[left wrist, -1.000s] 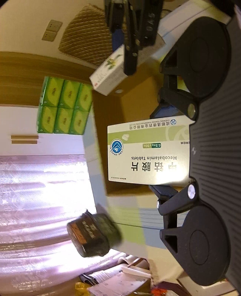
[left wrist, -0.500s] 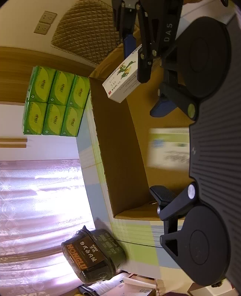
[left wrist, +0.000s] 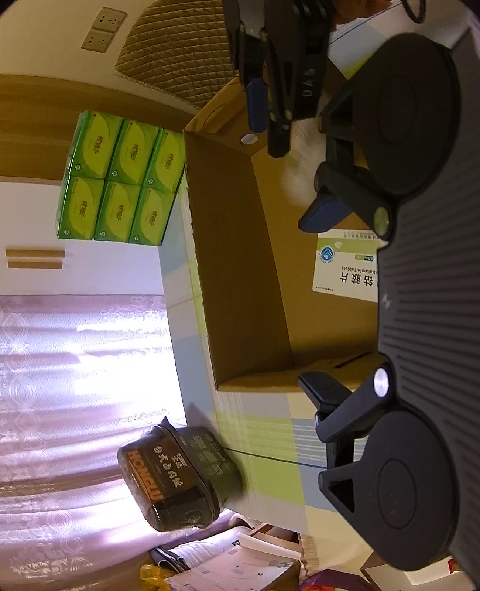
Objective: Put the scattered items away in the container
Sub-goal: 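Carry both boxes into the cardboard box and open both tools, then move both tools back over the remaining items on the table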
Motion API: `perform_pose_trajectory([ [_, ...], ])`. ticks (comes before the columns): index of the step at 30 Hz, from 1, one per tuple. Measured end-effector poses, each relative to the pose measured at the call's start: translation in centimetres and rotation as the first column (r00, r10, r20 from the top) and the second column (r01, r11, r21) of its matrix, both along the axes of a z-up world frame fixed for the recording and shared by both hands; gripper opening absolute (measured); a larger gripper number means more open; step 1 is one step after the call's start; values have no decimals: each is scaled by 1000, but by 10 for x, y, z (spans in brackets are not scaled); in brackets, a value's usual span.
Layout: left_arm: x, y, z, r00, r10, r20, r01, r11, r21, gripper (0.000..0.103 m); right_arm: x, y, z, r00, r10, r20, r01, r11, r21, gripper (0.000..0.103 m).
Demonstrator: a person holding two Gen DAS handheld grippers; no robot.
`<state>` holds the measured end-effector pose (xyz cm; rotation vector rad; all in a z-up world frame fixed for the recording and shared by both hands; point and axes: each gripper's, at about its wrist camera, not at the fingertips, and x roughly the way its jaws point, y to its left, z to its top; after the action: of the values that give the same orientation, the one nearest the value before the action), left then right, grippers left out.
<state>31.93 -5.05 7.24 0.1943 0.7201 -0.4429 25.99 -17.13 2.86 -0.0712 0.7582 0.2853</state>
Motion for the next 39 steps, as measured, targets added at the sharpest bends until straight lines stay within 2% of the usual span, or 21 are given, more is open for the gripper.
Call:
perform_pose_trajectory([
  [6, -17, 15, 6, 1000, 22, 16, -21, 1000, -18, 79, -7, -6, 17, 999, -25, 35, 25, 1000, 12, 41],
  [10, -45, 29, 19, 998, 48, 50, -46, 998, -38, 86, -31, -11, 43, 995, -19, 97, 16, 999, 30, 42],
  [11, -53, 33, 21, 997, 56, 56, -54, 998, -41, 86, -39, -12, 50, 993, -15, 119, 10, 999, 37, 48],
  [12, -62, 37, 24, 996, 65, 59, -62, 997, -44, 86, -50, -14, 59, 989, -14, 145, 7, 999, 49, 84],
  [13, -71, 42, 26, 995, 75, 61, -72, 996, -51, 87, -61, -16, 66, 984, -19, 179, 8, 998, 60, 102],
  [15, -89, 49, 31, 993, 96, 68, -91, 993, -71, 91, -91, -18, 79, 965, -3, 262, -10, 999, 49, 102],
  [17, -110, 57, 33, 991, 112, 74, -106, 991, -81, 94, -113, -18, 86, 960, 9, 279, -17, 999, 28, 102],
  [20, -140, 67, 31, 988, 128, 83, -121, 988, -93, 100, -153, -27, 87, 957, -6, 290, -10, 999, 53, 102],
  [23, -166, 71, 25, 989, 127, 81, -119, 989, -88, 102, -190, -36, 71, 971, -27, 239, 3, 995, 100, 102],
  [26, -185, 69, 13, 996, 70, 62, -66, 996, -60, 102, -217, -39, 52, 984, -19, 177, 0, 994, 112, 102],
  [29, -203, 63, -3, 998, 24, 64, -23, 1000, -12, 102, -238, -46, 32, 991, -79, 105, 64, 988, 141, 102],
  [31, -217, 60, -12, 996, -27, 85, 27, 1000, 8, 102, -249, -53, 20, 991, -123, 46, 114, 978, 176, 102],
  [34, -232, 55, -23, 991, -84, 109, 79, 996, 42, 102, -260, -54, 7, 988, -153, 4, 149, 972, 183, 102],
  [39, -241, 51, -36, 991, -111, 78, 106, 992, 65, 102, -268, -44, -4, 994, -105, -29, 109, 980, 167, 102],
])
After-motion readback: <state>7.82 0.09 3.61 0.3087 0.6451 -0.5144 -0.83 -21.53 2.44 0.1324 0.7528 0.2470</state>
